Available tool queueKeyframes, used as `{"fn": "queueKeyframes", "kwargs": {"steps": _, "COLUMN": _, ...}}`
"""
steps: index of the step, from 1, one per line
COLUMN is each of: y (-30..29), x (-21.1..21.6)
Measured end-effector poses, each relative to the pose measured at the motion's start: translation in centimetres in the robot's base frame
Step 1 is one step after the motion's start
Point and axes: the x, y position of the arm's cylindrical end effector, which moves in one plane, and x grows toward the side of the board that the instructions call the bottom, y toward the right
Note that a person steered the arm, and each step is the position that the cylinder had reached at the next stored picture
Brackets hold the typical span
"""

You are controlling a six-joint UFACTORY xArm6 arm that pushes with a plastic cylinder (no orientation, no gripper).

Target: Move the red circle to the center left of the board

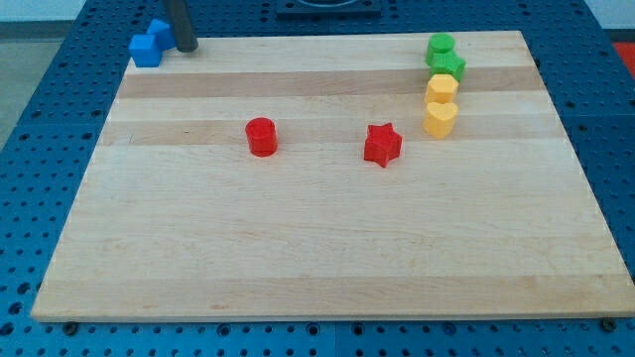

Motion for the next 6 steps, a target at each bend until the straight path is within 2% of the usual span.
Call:
{"fn": "queueKeyframes", "kwargs": {"steps": 1, "y": -2.2, "x": -0.6}}
{"fn": "queueKeyframes", "kwargs": {"steps": 2, "y": -1.9, "x": -0.6}}
{"fn": "queueKeyframes", "kwargs": {"steps": 3, "y": 1.9, "x": 2.6}}
{"fn": "queueKeyframes", "kwargs": {"steps": 4, "y": 8.6, "x": 10.3}}
{"fn": "queueKeyframes", "kwargs": {"steps": 5, "y": 18.3, "x": 13.1}}
{"fn": "queueKeyframes", "kwargs": {"steps": 6, "y": 14.7, "x": 20.2}}
